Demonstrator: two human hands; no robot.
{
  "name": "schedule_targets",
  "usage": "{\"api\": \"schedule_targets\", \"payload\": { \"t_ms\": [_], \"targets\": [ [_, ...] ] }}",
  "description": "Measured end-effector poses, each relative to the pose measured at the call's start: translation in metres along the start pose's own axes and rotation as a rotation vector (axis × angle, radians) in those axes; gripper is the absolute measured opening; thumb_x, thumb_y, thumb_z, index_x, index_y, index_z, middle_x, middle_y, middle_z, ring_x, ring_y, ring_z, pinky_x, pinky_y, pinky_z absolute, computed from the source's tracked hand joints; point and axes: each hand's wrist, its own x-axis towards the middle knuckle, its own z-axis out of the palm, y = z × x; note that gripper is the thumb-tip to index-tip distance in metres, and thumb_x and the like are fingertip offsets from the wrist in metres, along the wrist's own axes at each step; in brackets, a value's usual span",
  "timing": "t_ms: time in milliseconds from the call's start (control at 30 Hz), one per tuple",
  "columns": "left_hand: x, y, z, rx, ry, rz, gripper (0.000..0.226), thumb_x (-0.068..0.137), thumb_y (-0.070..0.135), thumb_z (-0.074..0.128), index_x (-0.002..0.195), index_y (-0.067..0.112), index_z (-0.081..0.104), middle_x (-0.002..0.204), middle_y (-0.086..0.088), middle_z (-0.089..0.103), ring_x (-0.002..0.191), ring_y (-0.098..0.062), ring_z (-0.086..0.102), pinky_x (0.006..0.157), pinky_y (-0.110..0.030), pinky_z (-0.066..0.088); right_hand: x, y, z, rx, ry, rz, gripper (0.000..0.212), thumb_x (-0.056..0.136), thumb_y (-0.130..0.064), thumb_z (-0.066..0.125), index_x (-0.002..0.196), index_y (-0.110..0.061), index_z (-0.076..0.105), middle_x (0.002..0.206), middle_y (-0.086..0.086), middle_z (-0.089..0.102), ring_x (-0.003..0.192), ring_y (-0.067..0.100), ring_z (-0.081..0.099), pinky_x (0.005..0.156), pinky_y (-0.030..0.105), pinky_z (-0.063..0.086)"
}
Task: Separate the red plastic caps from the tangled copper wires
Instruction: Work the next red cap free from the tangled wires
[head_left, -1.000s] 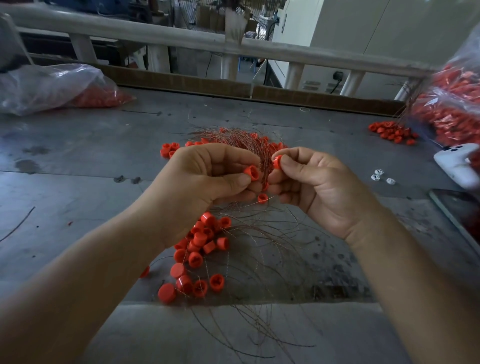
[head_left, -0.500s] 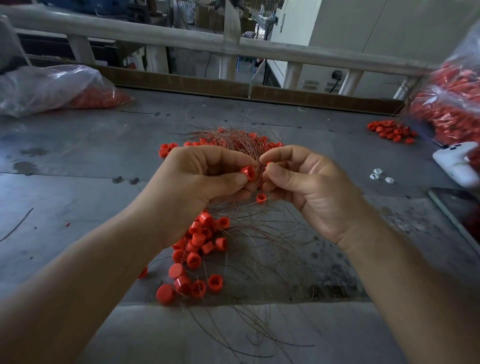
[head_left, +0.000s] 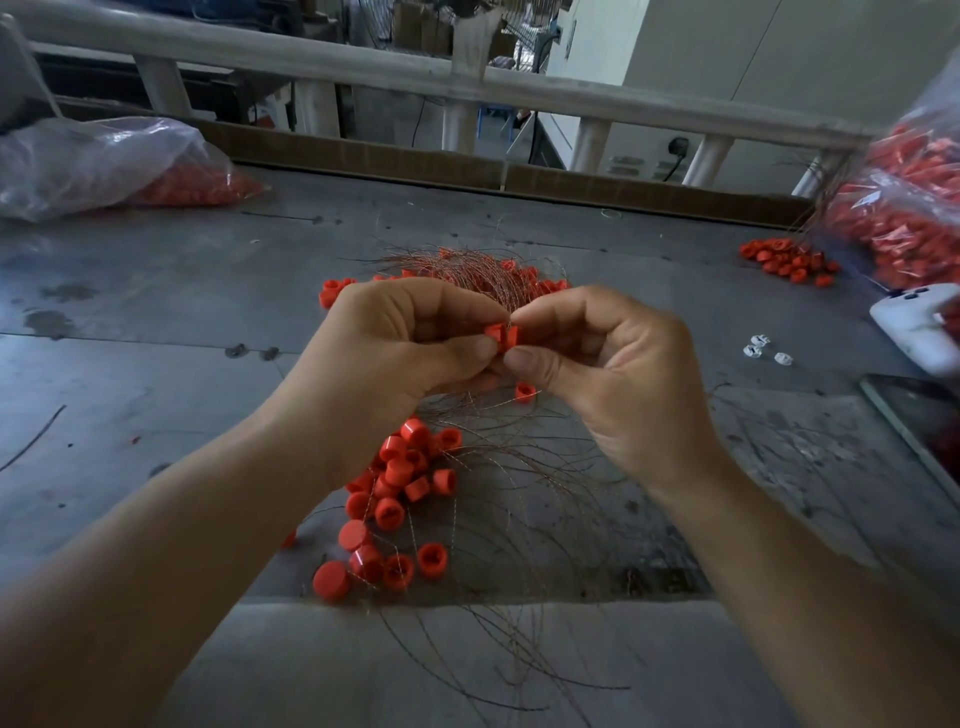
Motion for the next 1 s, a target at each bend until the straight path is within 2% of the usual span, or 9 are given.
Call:
{"api": "schedule_targets", "payload": {
  "t_ms": [100, 267, 433, 567, 733, 900, 1000],
  "targets": [
    [-0.0003, -0.0003, 0.0004, 0.043, 0.009, 0.014, 0.02, 0.055, 0.012, 0.063, 0.07, 0.024, 0.07, 0.068, 0.001, 0.072, 0.064, -0.009, 0.069, 0.059, -0.012, 0.051, -0.0002, 0.0016, -0.0003, -0.016, 0.0, -0.002, 0.019, 0.065, -0.017, 0.069, 0.083, -0.022, 0.064, 0.08, -0.005, 0.068, 0.074, 0.014, 0.068, 0.069, 0.022, 0.055],
    [-0.0003, -0.0009, 0.0005, 0.1, -0.005, 0.018, 0.022, 0.056, 0.013, 0.063, 0.075, 0.023, 0.07, 0.071, 0.002, 0.073, 0.065, -0.01, 0.07, 0.059, -0.012, 0.051, -0.0004, 0.003, -0.0021, -0.059, -0.019, -0.018, 0.022, 0.068, -0.012, 0.071, 0.084, -0.025, 0.064, 0.081, -0.008, 0.068, 0.074, 0.012, 0.068, 0.069, 0.022, 0.055],
    [0.0, 0.0011, -0.0001, 0.061, -0.021, 0.005, 0.02, 0.056, 0.012, 0.063, 0.068, 0.024, 0.073, 0.069, 0.0, 0.073, 0.063, -0.011, 0.07, 0.057, -0.012, 0.051, -0.0001, 0.0026, -0.0032, -0.081, -0.031, -0.037, 0.023, 0.069, -0.009, 0.071, 0.085, -0.025, 0.065, 0.082, -0.008, 0.068, 0.074, 0.01, 0.069, 0.069, 0.021, 0.055],
    [0.0003, -0.0003, -0.0017, 0.054, -0.053, -0.02, 0.02, 0.058, 0.011, 0.063, 0.073, 0.02, 0.074, 0.07, -0.003, 0.073, 0.064, -0.012, 0.07, 0.057, -0.013, 0.052, -0.001, 0.0014, -0.0031, -0.105, -0.026, -0.05, 0.02, 0.068, -0.016, 0.071, 0.083, -0.026, 0.065, 0.08, -0.011, 0.067, 0.072, 0.008, 0.068, 0.067, 0.019, 0.054],
    [0.0003, -0.0009, -0.0032, 0.061, -0.077, -0.044, 0.019, 0.058, 0.013, 0.063, 0.07, 0.021, 0.075, 0.069, -0.004, 0.072, 0.063, -0.013, 0.07, 0.056, -0.015, 0.052, -0.0018, 0.0001, -0.0037, -0.098, -0.022, -0.044, 0.017, 0.065, -0.018, 0.071, 0.081, -0.022, 0.066, 0.08, -0.009, 0.068, 0.071, 0.009, 0.068, 0.065, 0.019, 0.054],
    [-0.0015, -0.0013, -0.001, 0.145, -0.069, 0.038, 0.017, 0.058, 0.015, 0.063, 0.072, 0.022, 0.071, 0.068, -0.001, 0.072, 0.062, -0.01, 0.069, 0.056, -0.013, 0.052, -0.0036, 0.0012, -0.0033, -0.217, -0.01, -0.121, 0.024, 0.067, -0.01, 0.074, 0.088, -0.015, 0.065, 0.078, -0.008, 0.065, 0.073, 0.009, 0.068, 0.066, 0.021, 0.056],
    [0.0001, -0.0037, -0.0022, 0.059, -0.088, -0.037, 0.018, 0.058, 0.014, 0.063, 0.072, 0.018, 0.075, 0.069, -0.005, 0.072, 0.064, -0.013, 0.07, 0.057, -0.015, 0.053, -0.0042, 0.0024, -0.0034, -0.223, 0.006, -0.126, 0.022, 0.067, -0.013, 0.073, 0.088, -0.015, 0.065, 0.077, -0.007, 0.065, 0.072, 0.009, 0.068, 0.065, 0.023, 0.056]
  ]
}}
